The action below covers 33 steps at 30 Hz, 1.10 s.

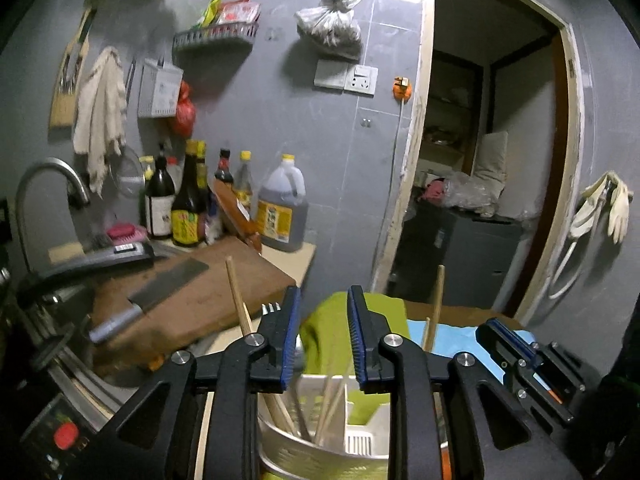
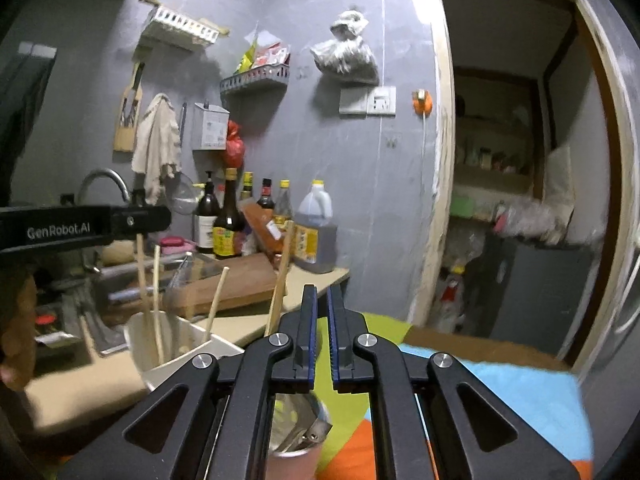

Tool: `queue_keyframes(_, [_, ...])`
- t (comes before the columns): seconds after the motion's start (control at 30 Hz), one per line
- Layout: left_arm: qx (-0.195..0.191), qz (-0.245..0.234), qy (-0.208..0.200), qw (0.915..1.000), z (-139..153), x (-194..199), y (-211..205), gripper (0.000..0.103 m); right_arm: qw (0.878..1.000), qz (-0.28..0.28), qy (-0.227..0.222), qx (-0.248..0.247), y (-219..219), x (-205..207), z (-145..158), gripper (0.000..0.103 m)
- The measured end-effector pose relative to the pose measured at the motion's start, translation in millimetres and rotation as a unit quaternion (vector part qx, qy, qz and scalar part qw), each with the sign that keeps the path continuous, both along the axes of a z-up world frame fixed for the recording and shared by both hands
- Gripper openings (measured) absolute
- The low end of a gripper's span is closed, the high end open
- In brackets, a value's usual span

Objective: Organize utensils
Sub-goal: 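Lower the fork and spoon into the white caddy and open both tools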

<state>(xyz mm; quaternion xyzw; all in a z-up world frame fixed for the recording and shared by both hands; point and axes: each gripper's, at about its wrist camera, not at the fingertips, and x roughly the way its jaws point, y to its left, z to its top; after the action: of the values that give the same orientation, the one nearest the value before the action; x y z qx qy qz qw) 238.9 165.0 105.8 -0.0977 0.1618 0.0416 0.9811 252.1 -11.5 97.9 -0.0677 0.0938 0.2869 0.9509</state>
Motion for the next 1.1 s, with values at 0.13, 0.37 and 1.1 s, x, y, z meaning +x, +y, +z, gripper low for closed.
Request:
queue_keyframes(0.13, [-0.023,-0.007,-0.009,0.9997,1,-6,3,0.03,0.999,0.01,0.024,0.03,-11,2,0,0.005])
queue_keyframes(0.37, [-0.028,-0.015,-0.026,0.9992,6,-16,-7,0.039,0.998,0.009,0.028,0.061,-30,-6,7,0.02])
queue_keyframes(1.1, [-0.047,-0.055,-0.052,0.996,3,-46,-59,0.089,0.994,-0.067,0.017,0.08,-116,-44,31,0.054])
